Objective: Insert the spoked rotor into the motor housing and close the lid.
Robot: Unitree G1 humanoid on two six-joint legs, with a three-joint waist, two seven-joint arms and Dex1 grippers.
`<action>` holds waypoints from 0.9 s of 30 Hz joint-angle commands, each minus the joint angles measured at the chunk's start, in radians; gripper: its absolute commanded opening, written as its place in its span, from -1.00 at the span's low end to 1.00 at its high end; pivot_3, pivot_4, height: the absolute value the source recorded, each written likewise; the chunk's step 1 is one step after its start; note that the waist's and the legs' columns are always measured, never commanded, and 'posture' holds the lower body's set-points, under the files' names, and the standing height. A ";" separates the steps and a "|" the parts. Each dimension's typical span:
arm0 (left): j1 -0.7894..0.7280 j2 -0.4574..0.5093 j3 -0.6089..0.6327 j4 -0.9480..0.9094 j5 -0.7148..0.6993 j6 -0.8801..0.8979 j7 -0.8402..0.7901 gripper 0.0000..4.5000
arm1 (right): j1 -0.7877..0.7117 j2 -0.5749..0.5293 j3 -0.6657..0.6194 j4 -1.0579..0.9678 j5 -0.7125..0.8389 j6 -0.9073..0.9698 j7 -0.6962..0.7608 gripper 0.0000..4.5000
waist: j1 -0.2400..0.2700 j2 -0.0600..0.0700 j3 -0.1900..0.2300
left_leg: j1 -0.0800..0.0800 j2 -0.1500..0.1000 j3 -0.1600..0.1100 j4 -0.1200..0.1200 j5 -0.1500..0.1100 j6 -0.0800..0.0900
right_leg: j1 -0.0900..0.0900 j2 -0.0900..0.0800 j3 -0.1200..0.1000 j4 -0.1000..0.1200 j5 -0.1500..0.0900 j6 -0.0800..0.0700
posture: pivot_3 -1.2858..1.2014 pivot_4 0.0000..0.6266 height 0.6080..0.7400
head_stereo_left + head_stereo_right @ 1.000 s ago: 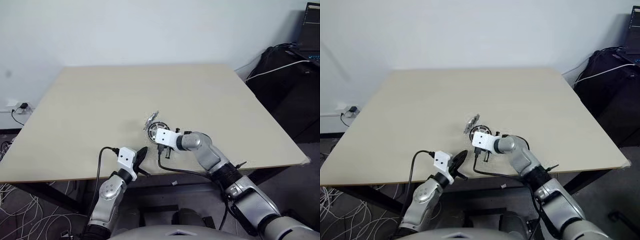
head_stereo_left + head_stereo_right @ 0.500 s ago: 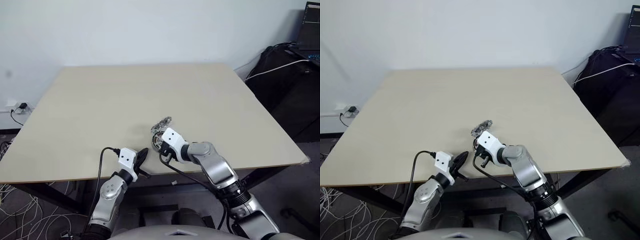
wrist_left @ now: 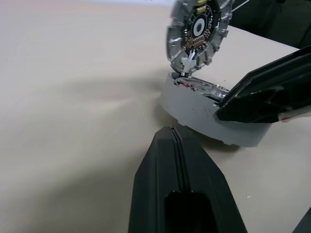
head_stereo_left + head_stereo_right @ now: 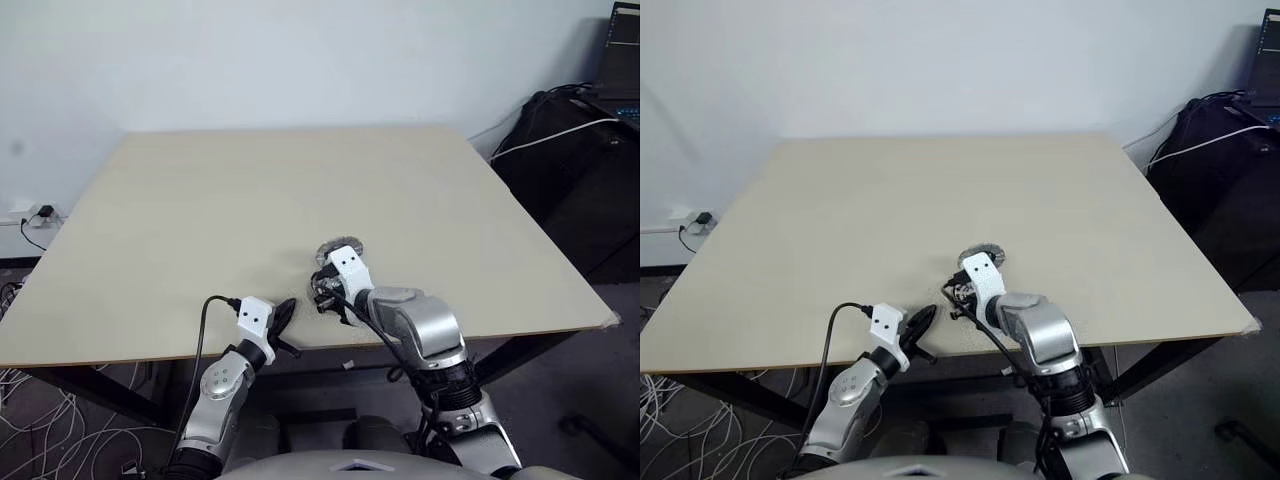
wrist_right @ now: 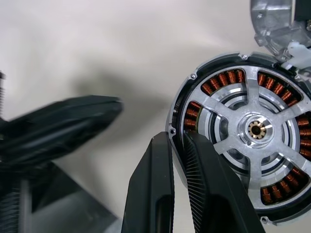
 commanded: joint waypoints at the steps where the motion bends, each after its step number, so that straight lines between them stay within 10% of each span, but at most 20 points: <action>1: -0.011 -0.011 0.000 -0.035 -0.008 0.004 0.000 -1.00 | -0.043 0.027 -0.021 -0.083 0.048 0.027 -0.027 -0.95 | 0.000 0.000 0.000 | 0.000 0.000 0.000 0.000 0.000 0.000 | 0.000 0.000 0.000 0.000 0.000 0.000 | 0.03 -1.00 1.00; 13: -0.013 -0.008 -0.003 -0.051 -0.003 0.016 0.002 -1.00 | -0.034 0.028 0.009 0.013 0.098 -0.039 -0.103 -0.95 | 0.000 0.000 0.000 | -0.001 -0.001 0.000 0.000 0.000 0.000 | 0.000 0.000 -0.002 0.000 0.000 0.000 | 0.03 -1.00 1.00; 24: -0.017 -0.002 -0.004 -0.047 -0.002 0.018 -0.003 -1.00 | -0.032 0.042 0.015 -0.069 0.233 -0.043 -0.055 0.62 | -0.001 0.000 0.000 | -0.001 0.000 0.000 0.001 0.000 0.001 | 0.001 0.003 -0.002 0.000 0.000 0.001 | 0.03 -1.00 1.00; 27: -0.020 -0.001 -0.003 -0.044 -0.003 0.018 -0.005 -1.00 | -0.041 -0.090 0.123 -0.139 0.233 -0.183 0.045 0.74 | 0.000 0.000 0.000 | 0.000 0.000 -0.001 0.001 0.001 0.001 | 0.002 0.004 -0.003 0.000 0.000 0.001 | 0.03 -1.00 1.00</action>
